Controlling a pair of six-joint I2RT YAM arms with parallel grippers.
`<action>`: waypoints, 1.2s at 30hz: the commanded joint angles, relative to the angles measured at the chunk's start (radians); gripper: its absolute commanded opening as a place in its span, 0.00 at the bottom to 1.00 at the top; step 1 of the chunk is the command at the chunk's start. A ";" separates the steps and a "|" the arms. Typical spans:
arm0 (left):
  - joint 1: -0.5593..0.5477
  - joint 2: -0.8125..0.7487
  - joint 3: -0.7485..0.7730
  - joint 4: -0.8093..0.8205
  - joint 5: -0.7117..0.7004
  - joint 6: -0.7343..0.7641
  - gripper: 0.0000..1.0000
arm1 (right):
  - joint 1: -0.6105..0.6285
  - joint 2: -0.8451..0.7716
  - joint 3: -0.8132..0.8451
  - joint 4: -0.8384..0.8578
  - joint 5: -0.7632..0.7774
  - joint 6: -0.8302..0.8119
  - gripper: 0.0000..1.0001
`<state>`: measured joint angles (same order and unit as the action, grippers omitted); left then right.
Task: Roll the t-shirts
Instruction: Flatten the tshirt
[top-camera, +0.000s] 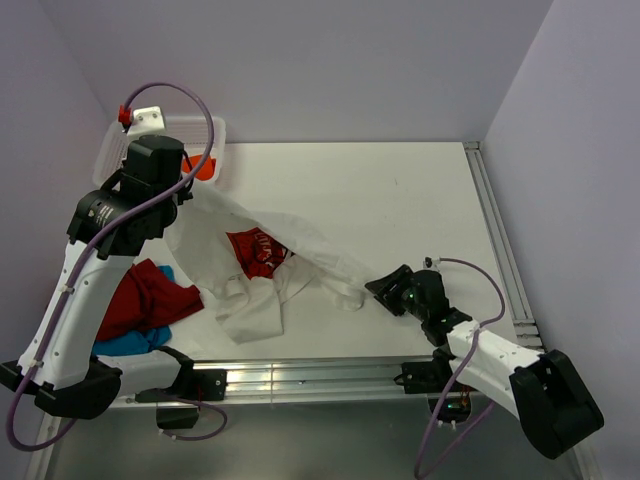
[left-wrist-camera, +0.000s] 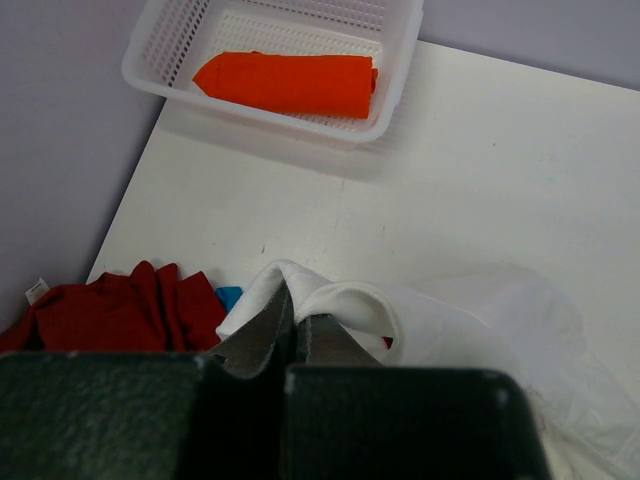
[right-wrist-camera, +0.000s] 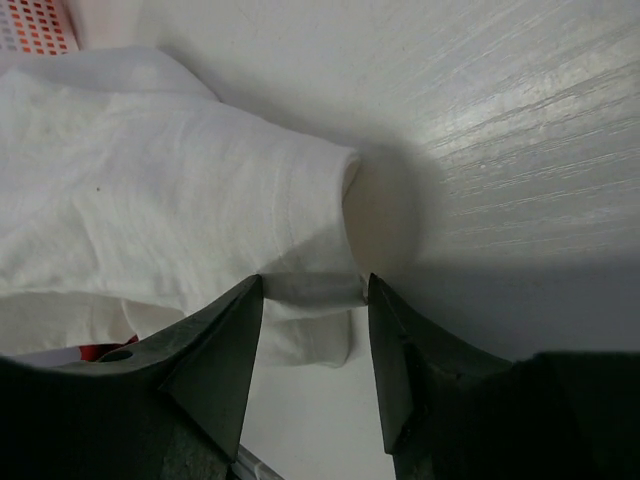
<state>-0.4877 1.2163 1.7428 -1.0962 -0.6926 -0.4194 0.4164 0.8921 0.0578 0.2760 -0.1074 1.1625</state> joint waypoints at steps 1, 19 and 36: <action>0.006 -0.026 0.011 0.047 0.002 0.016 0.00 | -0.001 0.018 -0.044 0.060 0.046 0.020 0.53; 0.006 0.011 0.052 0.076 0.050 0.021 0.00 | -0.195 -0.079 0.666 -0.516 -0.056 -0.260 0.00; 0.008 -0.378 0.181 0.418 0.123 0.180 0.00 | -0.349 -0.166 1.525 -0.655 -0.144 -0.458 0.00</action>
<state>-0.4866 0.9619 1.9934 -0.8890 -0.6327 -0.3138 0.0742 0.8017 1.5452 -0.4229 -0.2832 0.7506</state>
